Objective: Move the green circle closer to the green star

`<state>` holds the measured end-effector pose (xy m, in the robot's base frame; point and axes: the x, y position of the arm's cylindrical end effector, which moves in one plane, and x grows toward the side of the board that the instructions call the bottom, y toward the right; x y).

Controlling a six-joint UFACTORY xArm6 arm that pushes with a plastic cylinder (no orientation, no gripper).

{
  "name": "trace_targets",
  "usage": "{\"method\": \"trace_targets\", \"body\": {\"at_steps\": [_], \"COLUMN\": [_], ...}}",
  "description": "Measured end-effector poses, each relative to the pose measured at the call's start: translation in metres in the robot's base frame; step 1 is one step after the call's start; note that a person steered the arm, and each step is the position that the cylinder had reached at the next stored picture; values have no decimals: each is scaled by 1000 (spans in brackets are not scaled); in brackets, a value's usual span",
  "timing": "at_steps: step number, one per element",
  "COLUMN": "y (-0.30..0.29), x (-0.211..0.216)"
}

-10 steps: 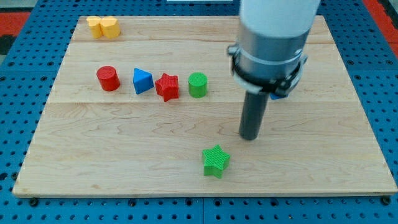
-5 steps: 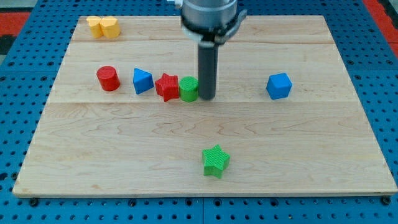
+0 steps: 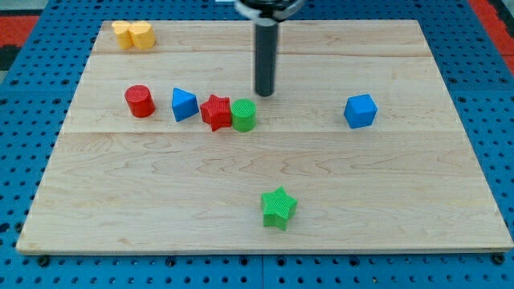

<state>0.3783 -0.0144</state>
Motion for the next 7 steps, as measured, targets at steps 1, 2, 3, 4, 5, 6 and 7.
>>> {"method": "trace_targets", "body": {"at_steps": [1, 2, 3, 4, 5, 6, 7], "y": [-23, -24, -24, -43, -45, -42, -42], "x": [72, 120, 107, 115, 163, 183, 179]}}
